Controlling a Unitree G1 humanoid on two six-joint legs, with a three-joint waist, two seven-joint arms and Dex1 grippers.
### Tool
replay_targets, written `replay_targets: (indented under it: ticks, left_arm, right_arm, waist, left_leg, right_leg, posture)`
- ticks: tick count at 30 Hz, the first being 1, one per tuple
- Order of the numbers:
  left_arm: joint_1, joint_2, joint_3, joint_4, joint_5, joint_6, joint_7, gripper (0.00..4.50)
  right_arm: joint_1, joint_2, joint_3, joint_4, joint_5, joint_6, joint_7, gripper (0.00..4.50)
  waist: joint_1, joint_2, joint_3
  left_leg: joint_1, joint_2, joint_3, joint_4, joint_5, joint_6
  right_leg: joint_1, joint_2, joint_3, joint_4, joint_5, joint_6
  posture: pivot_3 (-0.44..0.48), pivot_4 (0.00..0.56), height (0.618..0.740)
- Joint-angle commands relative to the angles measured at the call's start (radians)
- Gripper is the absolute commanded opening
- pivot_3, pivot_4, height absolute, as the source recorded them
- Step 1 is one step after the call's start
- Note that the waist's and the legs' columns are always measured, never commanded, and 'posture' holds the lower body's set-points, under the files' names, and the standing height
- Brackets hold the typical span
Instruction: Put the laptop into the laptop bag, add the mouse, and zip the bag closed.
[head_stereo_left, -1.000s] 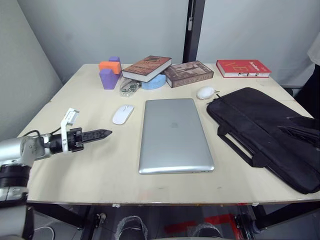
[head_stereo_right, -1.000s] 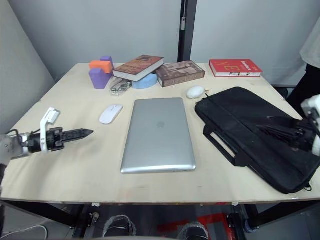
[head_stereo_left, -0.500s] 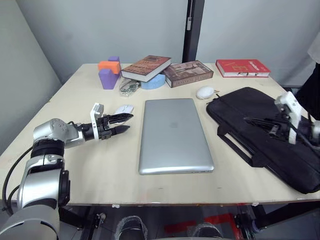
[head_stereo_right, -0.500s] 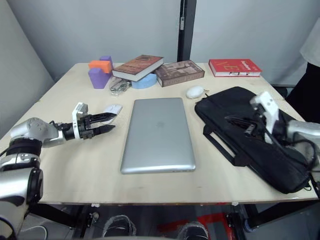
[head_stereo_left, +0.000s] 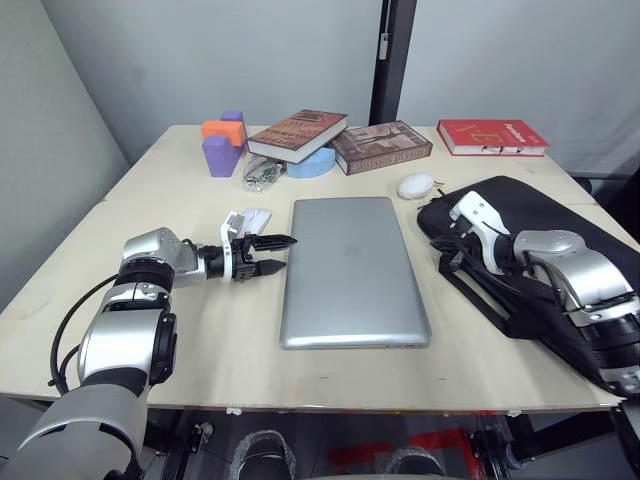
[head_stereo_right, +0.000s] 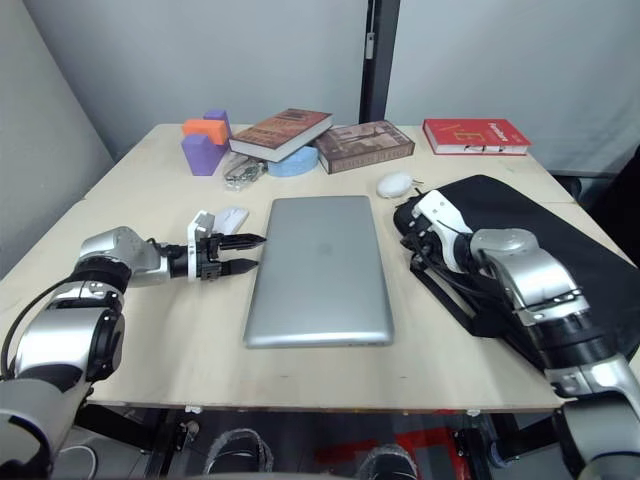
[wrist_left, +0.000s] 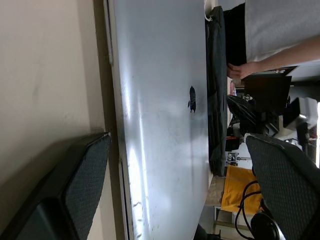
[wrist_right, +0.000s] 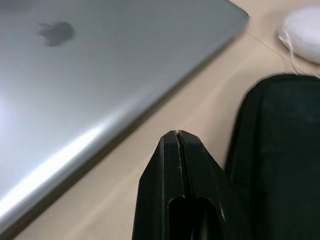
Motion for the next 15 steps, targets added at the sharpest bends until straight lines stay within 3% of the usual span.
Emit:
replay_targets:
  ticks: [1, 9, 15]
  left_arm:
    - [-0.034, -0.023, -0.006, 0.07, 0.053, -0.072, -0.005, 4.5]
    - [-0.057, -0.101, -0.006, 0.139, 0.114, -0.151, -0.022, 4.5]
    - [-0.065, -0.132, -0.02, 0.135, 0.146, -0.136, -0.082, 4.5]
  right_arm:
    - [-0.048, 0.07, 0.035, 0.11, -0.068, -0.024, -0.051, 0.03]
    - [-0.071, 0.21, 0.049, 0.2, -0.085, -0.023, -0.045, 0.03]
    - [-0.067, 0.244, 0.032, 0.152, -0.058, 0.005, -0.001, 0.03]
  waist:
    - [-0.001, 0.0, 0.0]
    - [0.003, 0.001, 0.0]
    - [0.001, 0.001, -0.001]
  left_leg:
    - [0.0, 0.0, 0.0, 0.0, 0.0, 0.0]
    - [0.007, 0.0, -0.008, -0.001, 0.0, 0.0]
    - [0.008, -0.001, -0.01, -0.002, 0.0, 0.001]
  right_leg:
    - [0.0, 0.0, 0.0, 0.0, 0.0, 0.0]
    - [0.012, -0.002, -0.008, -0.001, 0.0, 0.0]
    - [0.018, -0.008, -0.017, -0.001, 0.0, -0.001]
  posture:
    - [0.0, 0.15, 0.73]
    - [0.0, 0.15, 0.73]
    - [0.0, 0.15, 0.73]
